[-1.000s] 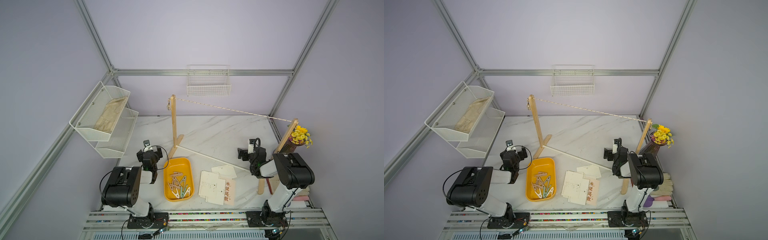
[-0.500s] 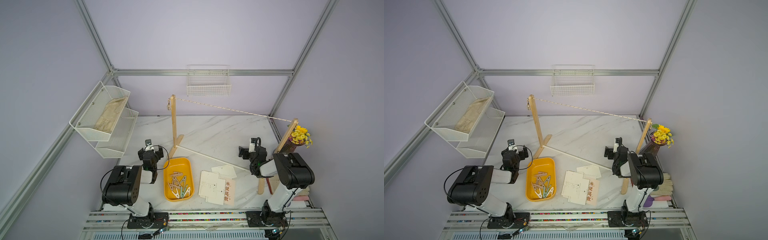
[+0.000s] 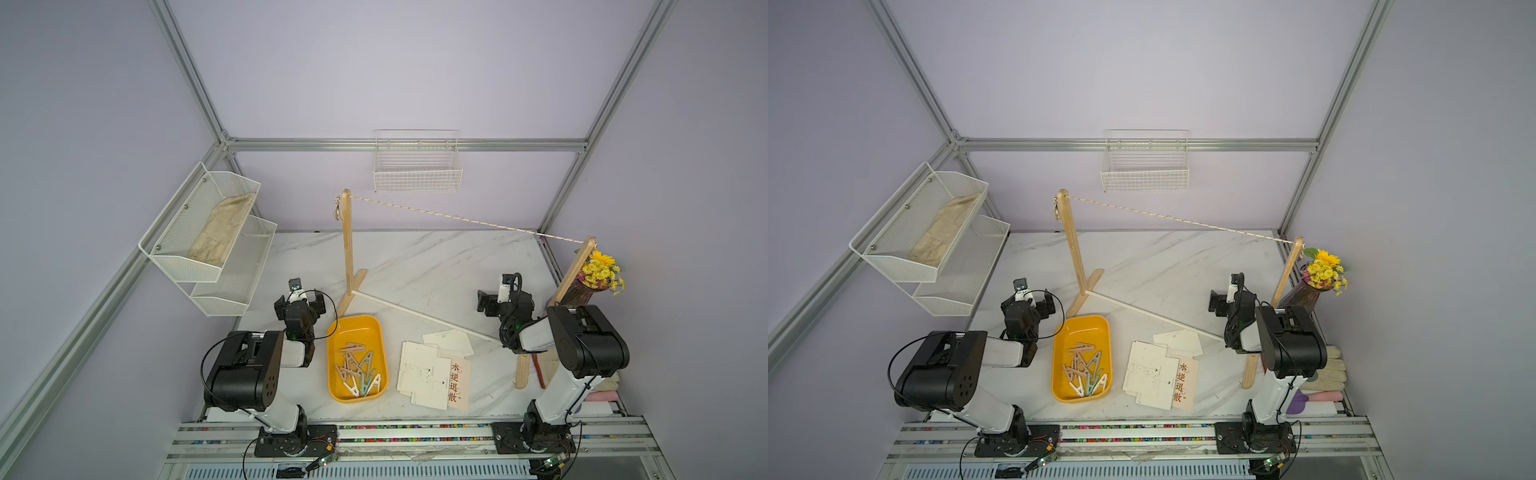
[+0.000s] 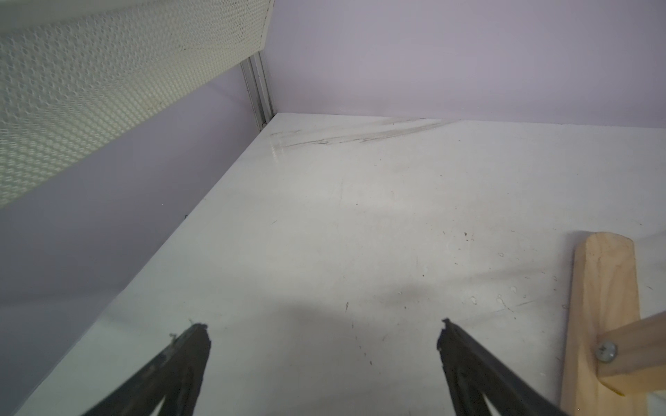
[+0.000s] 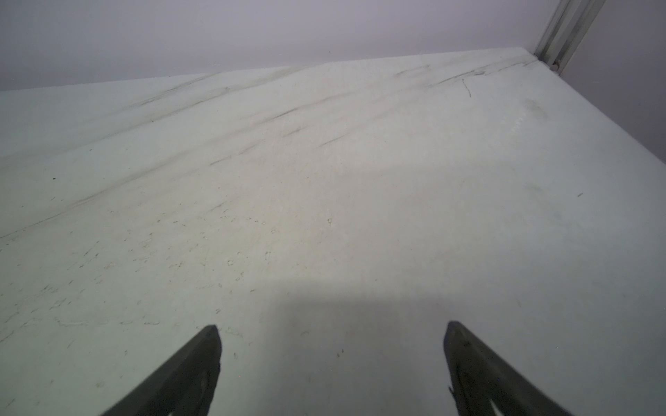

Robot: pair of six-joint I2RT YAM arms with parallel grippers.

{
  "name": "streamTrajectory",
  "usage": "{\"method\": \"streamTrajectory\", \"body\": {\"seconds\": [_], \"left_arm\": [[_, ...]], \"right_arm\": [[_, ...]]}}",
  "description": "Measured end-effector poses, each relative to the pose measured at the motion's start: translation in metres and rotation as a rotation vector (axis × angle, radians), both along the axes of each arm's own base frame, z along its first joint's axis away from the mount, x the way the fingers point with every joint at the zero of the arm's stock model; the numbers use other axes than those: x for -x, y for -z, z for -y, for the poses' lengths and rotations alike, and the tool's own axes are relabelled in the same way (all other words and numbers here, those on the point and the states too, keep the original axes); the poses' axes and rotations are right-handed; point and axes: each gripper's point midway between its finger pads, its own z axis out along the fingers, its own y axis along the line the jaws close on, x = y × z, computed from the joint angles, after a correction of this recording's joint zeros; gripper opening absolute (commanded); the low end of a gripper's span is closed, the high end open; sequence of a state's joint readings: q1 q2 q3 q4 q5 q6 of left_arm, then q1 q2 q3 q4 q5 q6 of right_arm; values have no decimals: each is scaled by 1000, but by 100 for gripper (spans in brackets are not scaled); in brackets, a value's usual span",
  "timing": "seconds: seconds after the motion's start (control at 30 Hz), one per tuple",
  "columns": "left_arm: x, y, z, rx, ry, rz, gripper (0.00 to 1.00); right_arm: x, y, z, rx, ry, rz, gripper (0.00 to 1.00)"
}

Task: Remove the postcards from the strings
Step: Reset both arms

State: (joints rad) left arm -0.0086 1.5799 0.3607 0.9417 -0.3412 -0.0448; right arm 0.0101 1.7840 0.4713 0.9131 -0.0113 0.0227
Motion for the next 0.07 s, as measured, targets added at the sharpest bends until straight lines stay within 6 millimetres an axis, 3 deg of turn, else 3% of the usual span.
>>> {"method": "streamTrajectory", "body": {"seconds": [0.07], "left_arm": [[0,0,0,0,0,0,100]], "right_arm": [[0,0,0,0,0,0,97]]}}
